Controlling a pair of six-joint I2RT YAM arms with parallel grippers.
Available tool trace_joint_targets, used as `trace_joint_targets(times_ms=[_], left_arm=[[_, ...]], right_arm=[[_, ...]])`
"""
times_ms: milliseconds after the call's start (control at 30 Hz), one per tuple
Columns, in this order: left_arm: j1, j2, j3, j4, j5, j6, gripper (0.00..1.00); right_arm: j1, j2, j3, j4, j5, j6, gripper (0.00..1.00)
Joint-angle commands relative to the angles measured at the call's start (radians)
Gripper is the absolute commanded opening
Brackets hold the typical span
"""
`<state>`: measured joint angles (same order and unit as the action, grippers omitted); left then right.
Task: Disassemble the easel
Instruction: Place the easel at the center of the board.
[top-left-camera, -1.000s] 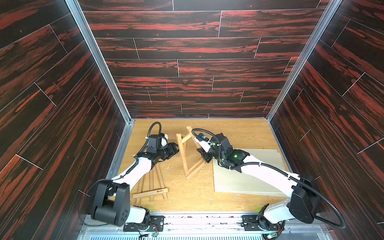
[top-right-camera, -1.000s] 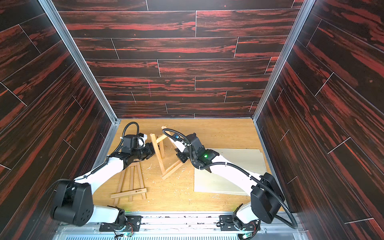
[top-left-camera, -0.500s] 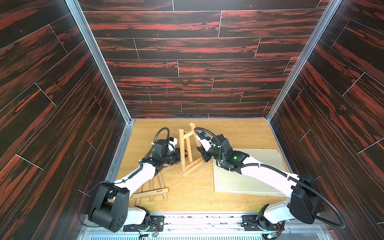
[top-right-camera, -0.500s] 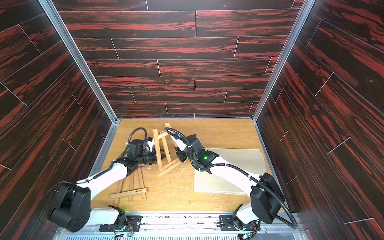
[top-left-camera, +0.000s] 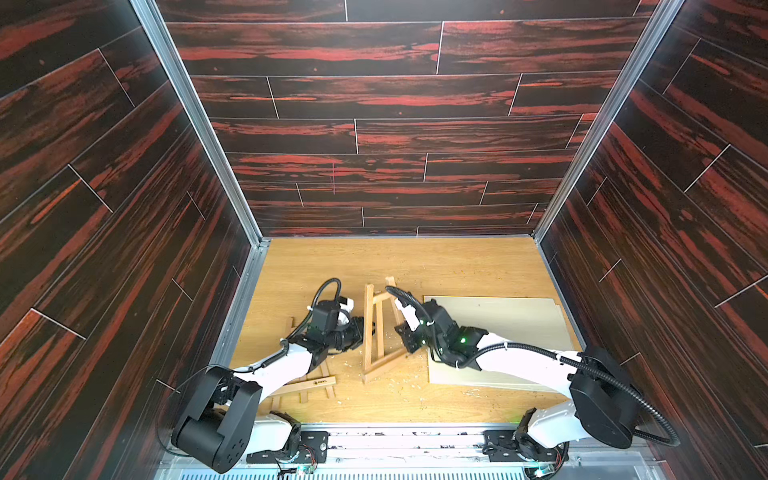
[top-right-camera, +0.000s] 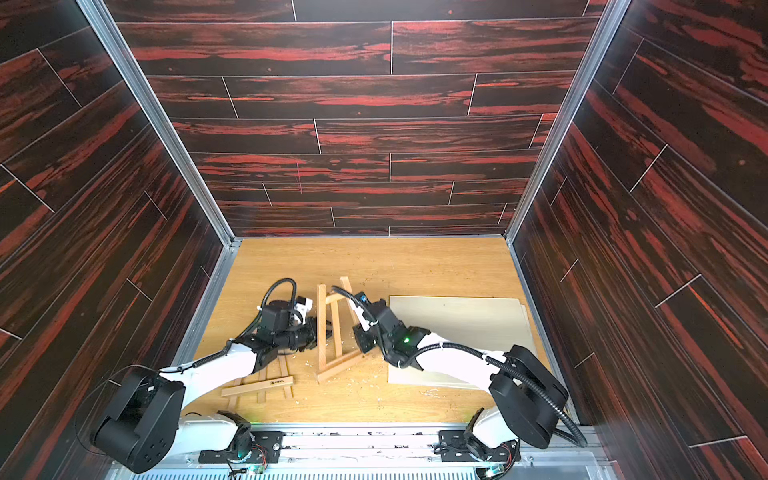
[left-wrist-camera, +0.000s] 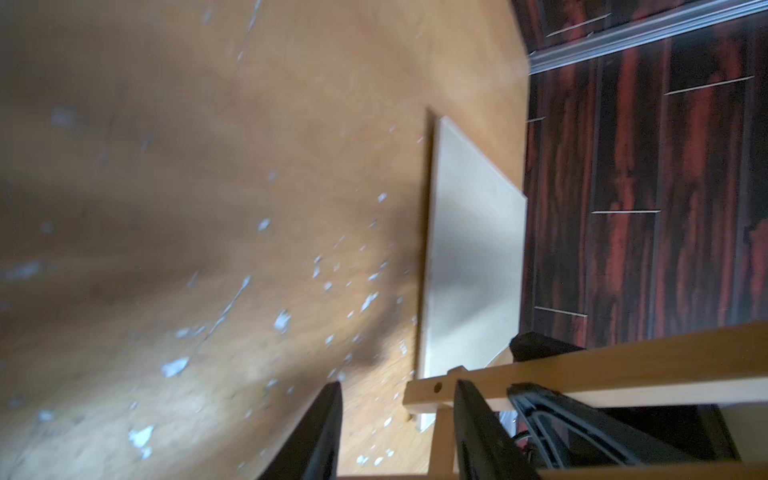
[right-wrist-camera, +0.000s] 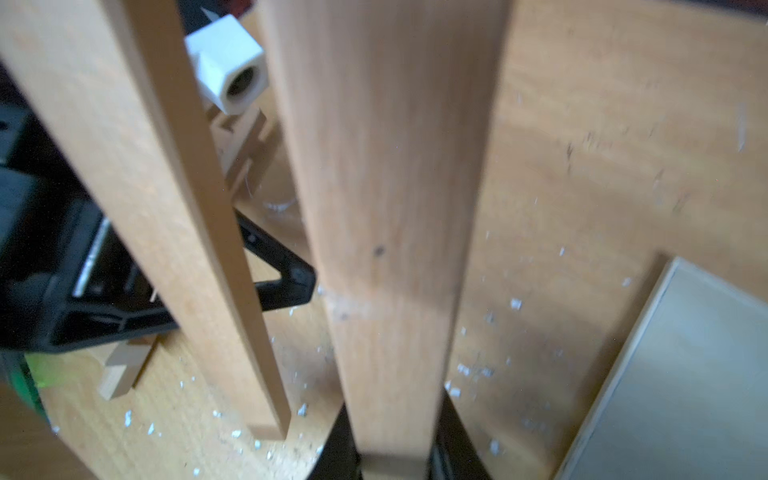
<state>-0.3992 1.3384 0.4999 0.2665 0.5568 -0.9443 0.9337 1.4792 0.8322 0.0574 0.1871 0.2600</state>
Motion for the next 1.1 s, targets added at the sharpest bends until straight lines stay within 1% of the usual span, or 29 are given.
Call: trace_joint_targets(times_ms=[0, 167, 300, 400, 500, 567, 700, 800, 900, 1067], left_arm=[[-0.013, 0.004, -0.024, 0.036, 0.002, -0.003, 0.48], [-0.013, -0.002, -0.022, -0.060, -0.049, 0.039, 0.48], [-0.012, -0.040, -0.024, -0.153, -0.131, 0.055, 0.49], [-0.003, -0.121, -0.024, -0.245, -0.221, 0.063, 0.54], [0.010, -0.222, -0.007, -0.373, -0.331, 0.074, 0.61], [0.014, -0.285, 0.010, -0.451, -0.405, 0.088, 0.63], [0.026, -0.388, 0.035, -0.549, -0.507, 0.126, 0.67], [0.040, -0.439, 0.058, -0.609, -0.545, 0.157, 0.72], [0.058, -0.462, 0.070, -0.640, -0.550, 0.178, 0.76], [0.074, -0.472, 0.077, -0.650, -0.547, 0.192, 0.78]], right_arm=[[0.004, 0.001, -0.006, 0.071, 0.065, 0.101, 0.23], [0.005, 0.041, -0.013, 0.069, 0.090, 0.138, 0.23], [0.005, 0.075, -0.007, 0.065, 0.099, 0.158, 0.23], [0.005, 0.102, 0.011, 0.049, 0.098, 0.167, 0.23], [0.005, 0.134, 0.047, 0.013, 0.093, 0.169, 0.23], [0.006, 0.159, 0.076, -0.017, 0.087, 0.174, 0.23], [0.005, 0.199, 0.119, -0.065, 0.061, 0.194, 0.23], [0.007, 0.225, 0.144, -0.107, 0.043, 0.211, 0.23], [0.010, 0.255, 0.170, -0.151, 0.023, 0.224, 0.23], [0.026, 0.312, 0.218, -0.227, -0.003, 0.240, 0.23]])
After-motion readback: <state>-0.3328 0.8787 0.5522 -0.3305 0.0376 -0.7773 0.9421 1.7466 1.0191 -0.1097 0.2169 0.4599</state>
